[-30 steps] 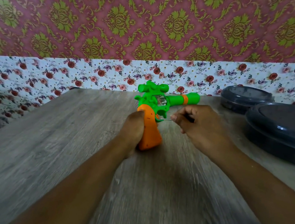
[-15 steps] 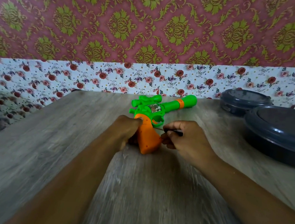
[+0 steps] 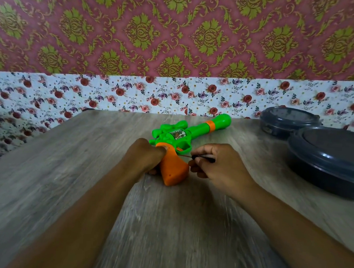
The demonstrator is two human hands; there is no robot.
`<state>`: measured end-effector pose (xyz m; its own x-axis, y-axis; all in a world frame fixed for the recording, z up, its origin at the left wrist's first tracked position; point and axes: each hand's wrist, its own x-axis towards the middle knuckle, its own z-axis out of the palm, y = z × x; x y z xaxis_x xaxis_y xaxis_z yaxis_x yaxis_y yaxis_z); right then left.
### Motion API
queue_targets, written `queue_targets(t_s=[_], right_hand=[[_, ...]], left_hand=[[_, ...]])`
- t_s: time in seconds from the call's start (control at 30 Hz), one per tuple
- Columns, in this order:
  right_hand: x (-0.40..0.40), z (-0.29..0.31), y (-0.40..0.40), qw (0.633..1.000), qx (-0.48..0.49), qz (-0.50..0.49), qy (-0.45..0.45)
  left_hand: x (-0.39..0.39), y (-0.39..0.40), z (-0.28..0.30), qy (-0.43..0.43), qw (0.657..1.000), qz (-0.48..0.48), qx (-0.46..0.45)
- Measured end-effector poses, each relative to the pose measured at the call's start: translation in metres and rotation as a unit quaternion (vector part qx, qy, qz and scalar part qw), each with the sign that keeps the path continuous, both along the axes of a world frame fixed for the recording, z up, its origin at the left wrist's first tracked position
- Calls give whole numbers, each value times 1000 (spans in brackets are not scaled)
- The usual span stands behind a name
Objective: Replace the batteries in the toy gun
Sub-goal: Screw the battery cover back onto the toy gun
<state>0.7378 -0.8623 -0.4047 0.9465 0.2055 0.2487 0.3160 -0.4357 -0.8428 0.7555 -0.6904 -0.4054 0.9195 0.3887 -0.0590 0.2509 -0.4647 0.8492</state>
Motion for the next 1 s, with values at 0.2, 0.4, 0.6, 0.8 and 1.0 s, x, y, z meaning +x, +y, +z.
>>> queue_targets(t_s=[0.2, 0.4, 0.6, 0.8, 1.0], right_hand=[[10, 16, -30, 984, -83, -70, -141], [5, 13, -64, 981, -125, -60, -134], [-25, -8, -101, 958, -250, -22, -139], [-29, -17, -106, 953, -269, -23, -139], [-34, -20, -106, 949, -279, -25, -144]], left_hand=[[-18, -17, 15, -180, 967, 26, 179], [-34, -66, 12, -258, 933, -112, 225], [-41, -91, -17, -190, 888, -300, 294], [-37, -93, -30, -129, 876, -325, 333], [-40, -92, -33, -147, 889, -313, 299]])
